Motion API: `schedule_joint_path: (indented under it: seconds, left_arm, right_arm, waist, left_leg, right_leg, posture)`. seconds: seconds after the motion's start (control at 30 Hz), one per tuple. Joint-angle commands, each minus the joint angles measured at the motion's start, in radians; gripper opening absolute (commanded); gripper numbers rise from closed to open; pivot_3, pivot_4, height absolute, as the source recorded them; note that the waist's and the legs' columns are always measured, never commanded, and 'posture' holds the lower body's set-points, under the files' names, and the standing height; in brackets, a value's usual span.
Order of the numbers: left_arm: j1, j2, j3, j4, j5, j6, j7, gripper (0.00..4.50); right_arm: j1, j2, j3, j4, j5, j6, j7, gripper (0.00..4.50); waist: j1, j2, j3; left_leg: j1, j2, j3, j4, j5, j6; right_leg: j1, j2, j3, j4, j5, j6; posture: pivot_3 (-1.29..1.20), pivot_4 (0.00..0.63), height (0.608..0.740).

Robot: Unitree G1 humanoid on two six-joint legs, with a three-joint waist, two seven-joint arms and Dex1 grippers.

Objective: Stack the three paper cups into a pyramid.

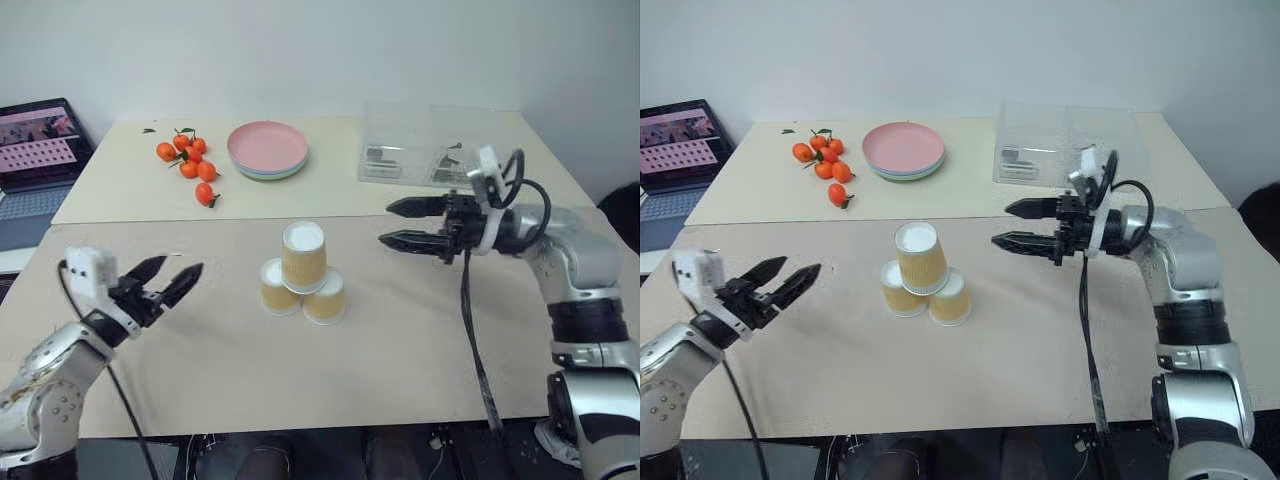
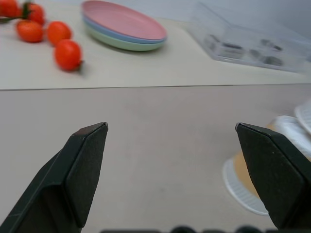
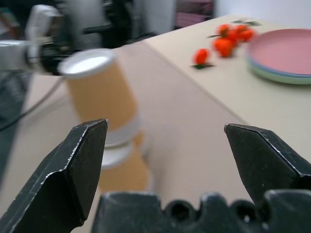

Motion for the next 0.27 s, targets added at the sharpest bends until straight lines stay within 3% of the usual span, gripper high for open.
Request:
schedule_joint_path:
  seconds: [0.03, 0.27]
  left_arm:
    - [0.020, -0.025, 0.030, -0.009, 0.036, -0.041, 0.054, 4.50]
    - [-0.008, -0.104, 0.002, 0.032, 0.111, -0.104, 0.147, 4.50]
  right_arm:
    - [0.055, 0.035, -0.135, -0.043, -0.024, -0.050, -0.217, 4.49]
    - [0.224, 0.130, -0.200, -0.097, -0.147, -0.122, -0.556, 4.49]
  waist:
    - [0.002, 0.000, 0.000]
    - [0.003, 0.000, -0.001]
  left_leg:
    - [0.000, 0.000, 0.000, 0.000, 0.000, 0.000]
    - [0.001, 0.000, 0.001, 0.000, 0.000, -0.001]
  right_leg:
    - [0.000, 0.000, 0.000, 0.000, 0.000, 0.000]
    - [0.001, 0.000, 0.000, 0.001, 0.002, -0.001]
  posture:
    - [0.00, 0.150, 0.728]
    - [0.00, 0.150, 0.728]
